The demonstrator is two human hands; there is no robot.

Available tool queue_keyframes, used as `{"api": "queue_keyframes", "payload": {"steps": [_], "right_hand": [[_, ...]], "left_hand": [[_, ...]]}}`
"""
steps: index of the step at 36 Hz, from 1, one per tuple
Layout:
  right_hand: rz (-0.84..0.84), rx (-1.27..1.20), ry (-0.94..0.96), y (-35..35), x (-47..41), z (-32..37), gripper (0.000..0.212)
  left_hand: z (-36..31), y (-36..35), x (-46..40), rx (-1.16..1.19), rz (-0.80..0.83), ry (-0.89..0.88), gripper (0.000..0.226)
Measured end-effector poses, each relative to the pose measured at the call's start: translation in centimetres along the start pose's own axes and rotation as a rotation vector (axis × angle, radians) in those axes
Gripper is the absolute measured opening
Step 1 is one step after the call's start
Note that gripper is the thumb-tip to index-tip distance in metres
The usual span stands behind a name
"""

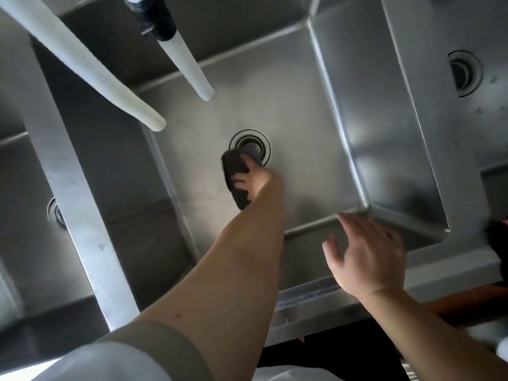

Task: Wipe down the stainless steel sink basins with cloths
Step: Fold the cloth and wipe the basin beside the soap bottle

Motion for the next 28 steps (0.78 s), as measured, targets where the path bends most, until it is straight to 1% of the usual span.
{"api": "queue_keyframes", "payload": {"steps": [3, 5, 9, 13, 15, 17, 18, 19, 20, 21, 22, 23, 24, 25, 26, 27, 28], "right_hand": [[0.002, 0.007, 0.000, -0.2, 0.0, 0.1, 0.046], [-0.011, 0.002, -0.007, -0.3, -0.1, 0.1, 0.047], [-0.010, -0.002, -0.017, -0.5, -0.1, 0.1, 0.046], [0.012, 0.007, -0.049, -0.6, -0.4, 0.2, 0.045], [0.047, 0.010, -0.062, -0.6, -0.7, 0.1, 0.044], [0.090, 0.015, -0.066, -0.6, -0.7, 0.1, 0.044], [0.112, 0.022, -0.063, -0.5, -0.6, 0.1, 0.046], [0.127, 0.027, -0.058, -0.5, -0.5, 0.2, 0.048], [0.132, 0.029, -0.054, -0.3, -0.5, 0.2, 0.050], [0.131, 0.027, -0.050, -0.2, -0.5, 0.2, 0.050], [0.132, 0.023, -0.047, 0.0, -0.4, 0.3, 0.049], [0.135, 0.019, -0.044, 0.0, -0.4, 0.4, 0.049], [0.137, 0.018, -0.041, 0.1, -0.5, 0.4, 0.048], [0.136, 0.018, -0.037, 0.2, -0.5, 0.5, 0.048], [0.133, 0.018, -0.035, 0.3, -0.5, 0.5, 0.048], [0.133, 0.020, -0.033, 0.3, -0.4, 0.5, 0.047], [0.135, 0.020, -0.031, 0.3, -0.4, 0.5, 0.048]], "left_hand": [[-0.8, 0.2, -1.2, -0.053, -0.081, -0.168, 0.065], [0.0, 0.1, -1.9, -0.140, -0.079, -0.261, 0.066], [1.1, 1.0, -1.9, -0.198, 0.000, -0.383, 0.066], [2.7, 1.6, -2.1, -0.269, 0.088, -0.540, 0.076], [3.6, 1.5, -1.7, -0.315, 0.144, -0.594, 0.072], [4.7, 0.9, -0.4, -0.344, 0.260, -0.618, 0.053], [5.3, 0.7, 0.6, -0.355, 0.317, -0.625, 0.050], [5.5, 0.3, 1.5, -0.396, 0.321, -0.681, 0.050], [5.5, 0.3, 2.5, -0.406, 0.362, -0.681, 0.046], [5.9, -0.2, 3.4, -0.417, 0.470, -0.685, 0.042], [6.2, -0.6, 4.4, -0.424, 0.570, -0.663, 0.045], [6.4, -0.9, 4.8, -0.447, 0.624, -0.670, 0.052], [6.7, -0.7, 5.9, -0.470, 0.713, -0.644, 0.053], [7.1, -0.6, 6.7, -0.549, 0.772, -0.689, 0.049], [7.5, -0.5, 7.1, -0.569, 0.796, -0.679, 0.048], [7.8, -0.3, 7.4, -0.569, 0.807, -0.677, 0.052], [7.9, 0.1, 7.9, -0.560, 0.793, -0.686, 0.055]]}}
Point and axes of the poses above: each hand's wrist, its own x-axis away from the middle knuckle, its own y-axis out of the back of the hand, z = x × y, the point moved 6 cm from there along -x, towards the middle knuckle, and after that the axes turned 8 degrees about -z, right-handed, at the moved point
